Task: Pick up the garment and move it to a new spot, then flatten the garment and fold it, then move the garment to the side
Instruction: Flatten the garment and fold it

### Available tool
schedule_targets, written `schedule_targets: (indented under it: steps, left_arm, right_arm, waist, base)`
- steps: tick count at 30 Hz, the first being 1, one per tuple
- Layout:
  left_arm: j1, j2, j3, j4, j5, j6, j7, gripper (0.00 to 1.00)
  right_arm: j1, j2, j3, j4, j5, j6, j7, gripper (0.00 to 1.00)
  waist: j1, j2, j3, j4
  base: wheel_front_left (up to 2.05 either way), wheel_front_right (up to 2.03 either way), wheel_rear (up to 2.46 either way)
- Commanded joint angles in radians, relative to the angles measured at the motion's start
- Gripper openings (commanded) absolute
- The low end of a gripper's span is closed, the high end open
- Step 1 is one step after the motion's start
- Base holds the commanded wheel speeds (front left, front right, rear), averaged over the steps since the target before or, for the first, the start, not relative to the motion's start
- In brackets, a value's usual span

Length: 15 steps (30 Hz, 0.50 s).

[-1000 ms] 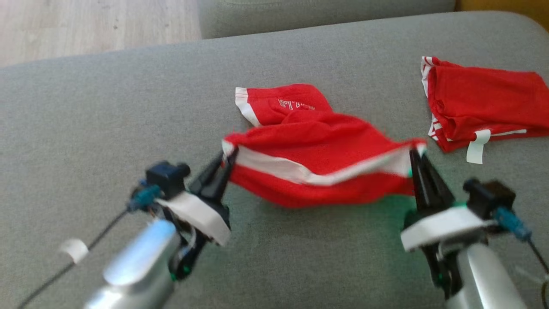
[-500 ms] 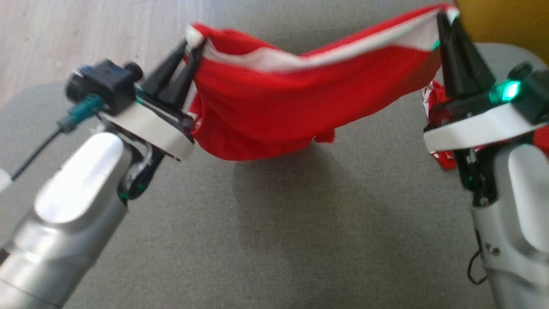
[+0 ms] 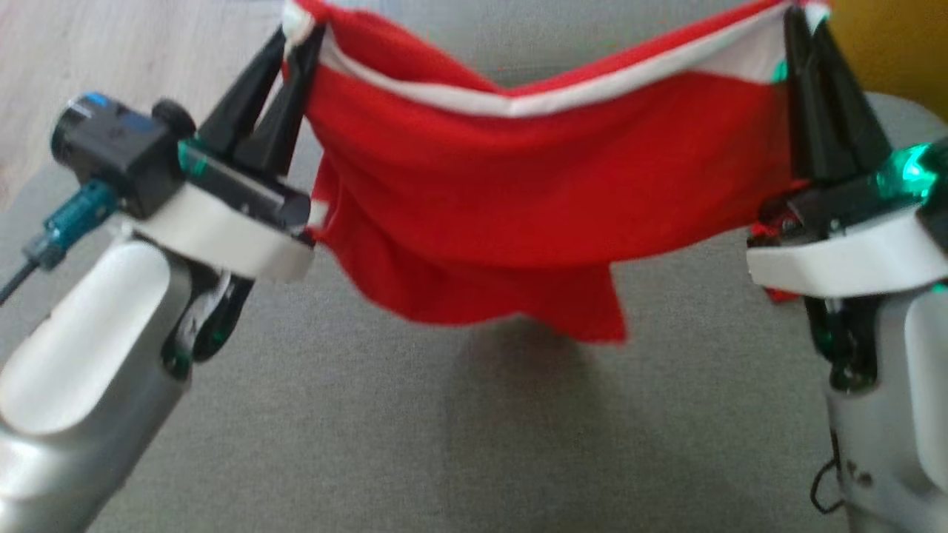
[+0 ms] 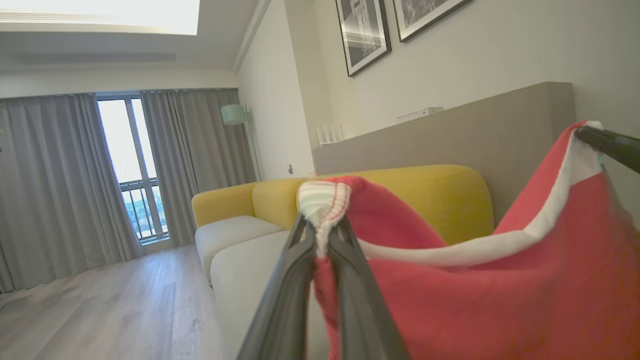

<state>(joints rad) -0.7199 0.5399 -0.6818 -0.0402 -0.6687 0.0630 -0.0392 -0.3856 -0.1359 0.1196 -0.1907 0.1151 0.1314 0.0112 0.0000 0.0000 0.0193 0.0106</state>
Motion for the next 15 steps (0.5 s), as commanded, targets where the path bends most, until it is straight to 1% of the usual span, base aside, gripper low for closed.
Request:
schedule_targets:
  steps: [1,4,7,9,11,13,15]
  left_arm:
    - [-0.040,0.045,0.058,-0.032,-0.005,0.007,0.004,0.00]
    - [-0.029,0.061,0.068,-0.071,-0.018,0.020,0.024,0.00]
    - [-0.048,0.068,0.074,-0.072,-0.033,0.015,0.049,0.00]
    - [-0.081,0.064,0.078,-0.048,-0.050,-0.003,0.067,0.00]
    - [-0.136,0.059,0.083,0.001,-0.063,-0.032,0.084,0.00]
    - [-0.212,0.054,0.089,0.079,-0.062,-0.064,0.094,0.00]
    - [-0.303,0.043,0.102,0.175,-0.059,-0.093,0.093,0.00]
  right_arm:
    - [-0.024,0.009,0.010,-0.041,-0.003,-0.001,0.009,0.00]
    - [-0.018,0.012,0.001,-0.070,-0.018,-0.001,0.027,0.00]
    - [-0.055,0.007,-0.003,-0.066,-0.023,-0.001,0.050,0.00]
    - [-0.110,-0.010,0.001,-0.036,-0.029,-0.001,0.076,0.00]
    - [-0.191,-0.019,0.010,0.016,-0.011,-0.001,0.095,0.00]
    - [-0.302,-0.044,0.023,0.099,-0.008,-0.001,0.100,0.00]
    - [-0.432,-0.049,0.030,0.209,0.003,-0.001,0.095,0.00]
  waist:
    - [0.0000,0.0000,0.013,0.002]
    - [0.0000,0.0000,0.044,0.005]
    - [0.0000,0.0000,0.092,0.006]
    - [0.0000,0.0000,0.136,0.005]
    - [0.0000,0.0000,0.187,0.002]
    - [0.0000,0.0000,0.241,-0.006]
    - [0.0000,0.0000,0.295,-0.017]
  base:
    - [0.00,0.00,0.00]
    - [0.00,0.00,0.00]
    - [0.00,0.00,0.00]
    - [0.00,0.00,0.00]
    - [0.00,0.00,0.00]
    - [0.00,0.00,0.00]
    - [0.00,0.00,0.00]
